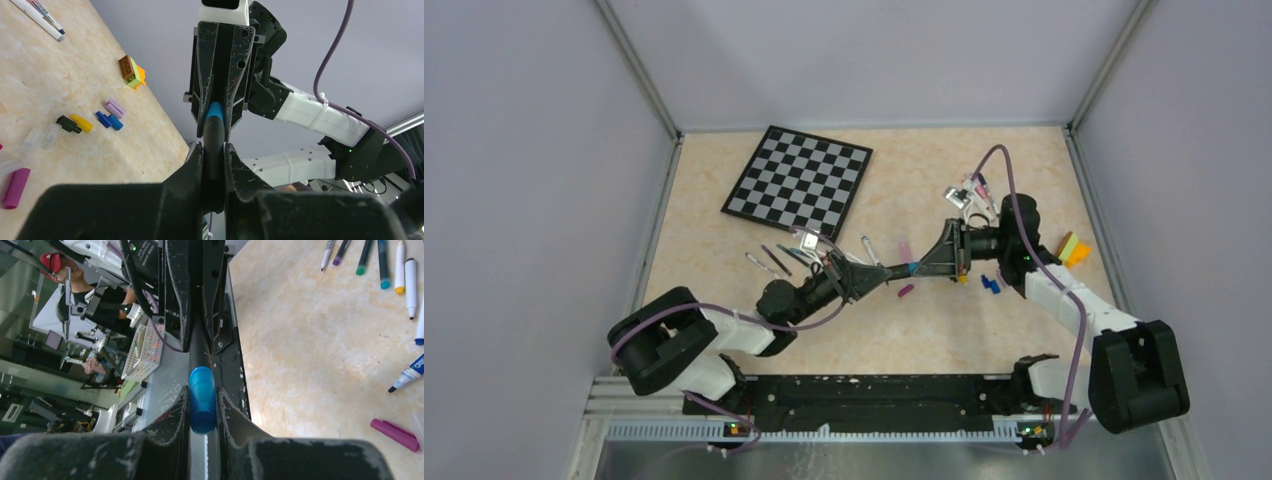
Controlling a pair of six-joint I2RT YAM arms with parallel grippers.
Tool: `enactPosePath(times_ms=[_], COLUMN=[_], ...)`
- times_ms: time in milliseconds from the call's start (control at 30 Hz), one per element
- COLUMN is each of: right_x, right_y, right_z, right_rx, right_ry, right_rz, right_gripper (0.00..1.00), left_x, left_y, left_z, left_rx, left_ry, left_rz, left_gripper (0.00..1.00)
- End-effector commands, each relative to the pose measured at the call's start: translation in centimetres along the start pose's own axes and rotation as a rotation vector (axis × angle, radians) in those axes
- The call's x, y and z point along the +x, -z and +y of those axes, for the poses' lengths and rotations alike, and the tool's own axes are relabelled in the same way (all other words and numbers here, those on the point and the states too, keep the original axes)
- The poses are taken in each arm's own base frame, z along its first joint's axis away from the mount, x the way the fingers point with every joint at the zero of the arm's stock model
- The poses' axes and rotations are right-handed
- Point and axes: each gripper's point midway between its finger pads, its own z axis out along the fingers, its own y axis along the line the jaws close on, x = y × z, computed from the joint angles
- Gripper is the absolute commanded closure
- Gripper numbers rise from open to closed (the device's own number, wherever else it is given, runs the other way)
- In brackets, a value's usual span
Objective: Open the pen caps
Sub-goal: Open the pen cap from the pen, then place the pen cap at the center of the board.
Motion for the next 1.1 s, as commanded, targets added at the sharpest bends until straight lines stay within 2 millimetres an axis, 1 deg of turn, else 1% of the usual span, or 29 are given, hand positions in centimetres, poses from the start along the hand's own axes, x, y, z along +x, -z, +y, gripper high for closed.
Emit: enactPosePath(times_ms=[0,67,100,233,267,333,367,400,433,500,533,667,733,800,867,933,1000,1067], right_x=[-1.5,-1.6,-1.6,-1.6,-1.6,-1.1,-1.2,-1.2,-1.5,-1.8,-1.7,-0.5,0.2,1.1,2.1,3.4,4.6,5.2], right_y=[1.4,1.6,1.6,2.0,2.3,3.5,4.5,6.2,7.8,10.9,12.3,17.8,20.5,22.7,24.2,25.2,25.7,26.1], right_z=[-0.3,-0.3,-0.2,-0.4,-0.7,-2.8,-4.1,-6.0,-7.2,-8.8,-9.4,-12.0,-12.8,-13.5,-14.0,-14.8,-15.7,-16.4], right_rx=[0.033,0.036,0.033,0.041,0.057,0.165,0.248,0.376,0.469,0.622,0.675,0.864,0.926,0.972,0.99,1.014,1.029,1.036], right_ry=[0.084,0.089,0.092,0.108,0.125,0.197,0.263,0.3,0.335,0.346,0.321,0.228,0.162,0.093,0.029,-0.029,-0.069,-0.102], right_rz=[-0.052,-0.056,-0.055,-0.06,-0.058,-0.047,-0.036,-0.029,-0.026,-0.03,-0.033,0.024,0.048,0.08,0.115,0.162,0.199,0.218], right_gripper=[1.0,1.0,1.0,1.0,1.0,1.0,1.0,1.0,1.0,1.0,1.0,1.0,1.0,1.0,0.99,0.98,0.96,0.94], left_x=[-4.9,-5.8,-5.9,-7.2,-7.6,-7.8,-7.6,-7.4,-7.2,-7.1,-7.2,-7.3,-7.1,-6.8,-6.5,-6.2,-6.0,-5.8], left_y=[2.6,3.5,3.9,5.3,5.5,5.8,5.8,5.8,5.9,6.2,6.4,8.0,8.8,9.3,9.7,9.9,10.0,9.9], left_z=[-2.3,-2.0,-1.6,-1.6,-1.5,-1.3,-1.2,-0.9,-0.7,-0.2,-0.4,0.7,1.0,1.5,1.9,2.5,2.9,3.1], left_rx=[0.07,0.04,0.017,-0.008,-0.019,-0.043,-0.059,-0.089,-0.117,-0.181,-0.202,-0.306,-0.33,-0.345,-0.353,-0.359,-0.362,-0.361], left_ry=[-0.067,-0.083,-0.09,-0.143,-0.158,-0.204,-0.229,-0.255,-0.285,-0.348,-0.379,-0.453,-0.472,-0.485,-0.489,-0.489,-0.488,-0.491], left_rz=[-0.211,-0.248,-0.252,-0.287,-0.296,-0.276,-0.245,-0.215,-0.189,-0.138,-0.125,-0.087,-0.078,-0.066,-0.059,-0.052,-0.048,-0.039], left_gripper=[1.0,1.0,1.0,1.0,1.0,1.0,1.0,1.0,1.0,1.0,1.0,1.0,1.0,1.0,1.0,1.0,1.0,1.0])
